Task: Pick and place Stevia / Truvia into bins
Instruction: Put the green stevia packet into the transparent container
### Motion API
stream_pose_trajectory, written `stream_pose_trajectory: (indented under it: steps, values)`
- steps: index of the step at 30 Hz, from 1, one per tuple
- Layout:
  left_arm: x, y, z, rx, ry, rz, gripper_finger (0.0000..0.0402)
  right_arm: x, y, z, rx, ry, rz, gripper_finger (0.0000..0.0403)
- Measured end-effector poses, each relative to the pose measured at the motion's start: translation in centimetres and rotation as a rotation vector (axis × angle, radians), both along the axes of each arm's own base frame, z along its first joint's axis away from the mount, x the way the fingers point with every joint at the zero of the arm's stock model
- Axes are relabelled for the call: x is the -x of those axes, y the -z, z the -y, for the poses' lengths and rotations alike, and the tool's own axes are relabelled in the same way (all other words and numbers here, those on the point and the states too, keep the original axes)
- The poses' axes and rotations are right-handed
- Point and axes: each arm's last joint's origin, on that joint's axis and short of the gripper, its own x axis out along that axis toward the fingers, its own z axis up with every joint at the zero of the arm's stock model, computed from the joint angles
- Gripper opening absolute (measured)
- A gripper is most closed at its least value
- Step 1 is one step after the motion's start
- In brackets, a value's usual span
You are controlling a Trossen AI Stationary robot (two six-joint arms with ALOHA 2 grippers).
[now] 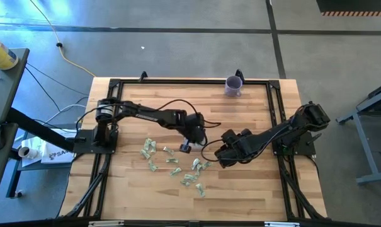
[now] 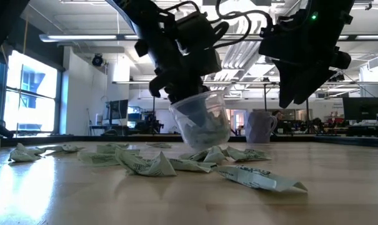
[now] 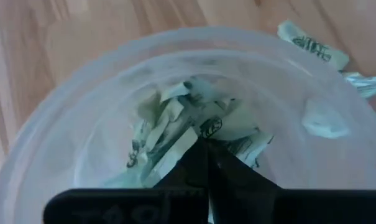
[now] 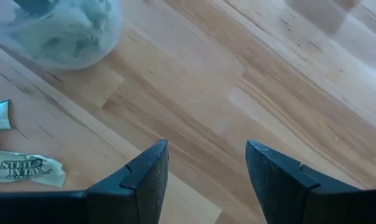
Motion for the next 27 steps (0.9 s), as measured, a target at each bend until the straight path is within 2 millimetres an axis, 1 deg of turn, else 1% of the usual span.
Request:
stream_pose_trajectory:
  steps: [2, 4, 7, 13, 16, 18, 20, 23, 25, 27]
  values:
    - [0.0, -0.1, -0.1, -0.037, -0.024, -0.003, 0.0036, 0.0, 0.0, 0.0, 0.005, -0.003, 0.0, 0.0204]
    - [0.0, -0.8, -0.2, -0.07, -0.041, -0.02, 0.0053, 0.0, 0.0, 0.0, 0.02, -0.005, 0.003, 0.0204]
    - [-0.5, -2.2, -0.4, -0.087, -0.055, -0.002, 0.0087, -0.1, -0.1, 0.2, 0.048, -0.022, 0.0, 0.0206]
    - [-1.1, -4.3, -0.5, -0.116, -0.071, 0.0, 0.0156, -0.2, -0.1, 0.8, 0.074, -0.037, -0.017, 0.0206]
    - [-1.0, -5.8, -0.8, -0.168, -0.103, -0.052, 0.0179, -0.3, -0.1, 1.0, 0.088, -0.035, -0.014, 0.0206]
    - [-0.8, -7.0, -1.4, -0.184, -0.122, -0.089, 0.0186, -0.3, -0.1, 1.0, 0.097, -0.033, -0.01, 0.0207]
    - [-0.3, -8.0, -2.2, -0.182, -0.14, -0.141, 0.0189, -0.3, -0.1, 1.1, 0.096, -0.036, -0.016, 0.0207]
    - [1.3, -9.7, -4.0, -0.162, -0.191, -0.19, 0.0184, -0.4, -0.1, 1.3, 0.097, -0.044, -0.027, 0.0206]
    - [2.9, -10.4, -5.6, -0.11, -0.247, -0.199, 0.0176, -0.4, -0.1, 1.5, 0.098, -0.044, -0.032, 0.0207]
    - [4.8, -10.5, -7.3, -0.042, -0.307, -0.204, 0.0168, -0.4, -0.1, 1.8, 0.094, -0.036, -0.035, 0.0207]
